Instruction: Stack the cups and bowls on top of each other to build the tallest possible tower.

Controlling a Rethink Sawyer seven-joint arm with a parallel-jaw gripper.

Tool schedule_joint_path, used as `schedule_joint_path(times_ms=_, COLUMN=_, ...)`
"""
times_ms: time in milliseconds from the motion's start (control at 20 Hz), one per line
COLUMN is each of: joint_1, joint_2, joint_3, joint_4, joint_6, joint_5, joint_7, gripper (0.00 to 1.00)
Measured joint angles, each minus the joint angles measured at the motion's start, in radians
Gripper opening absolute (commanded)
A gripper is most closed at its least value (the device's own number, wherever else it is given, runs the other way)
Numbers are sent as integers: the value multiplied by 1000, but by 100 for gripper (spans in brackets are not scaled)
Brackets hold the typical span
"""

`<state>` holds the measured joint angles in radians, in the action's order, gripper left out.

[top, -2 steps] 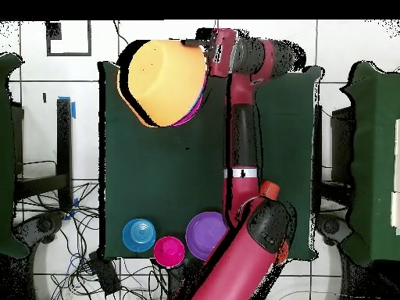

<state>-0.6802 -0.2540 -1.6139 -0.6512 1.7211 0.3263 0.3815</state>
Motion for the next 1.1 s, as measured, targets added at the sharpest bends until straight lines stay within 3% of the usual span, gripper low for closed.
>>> schedule_joint_path(times_ms=800, joint_1=0, joint_2=27, joint_3=81, joint_4=46, joint_6=0, joint_5=-6, joint_7=0, gripper=0)
schedule_joint_path(times_ms=850, joint_1=0, joint_2=28, joint_3=82, joint_4=46, joint_6=0, joint_5=-6, joint_7=0, gripper=100)
schedule_joint_path(times_ms=1100, joint_1=0, joint_2=41, joint_3=104, joint_4=48, joint_6=0, joint_5=-6, joint_7=0, gripper=100)
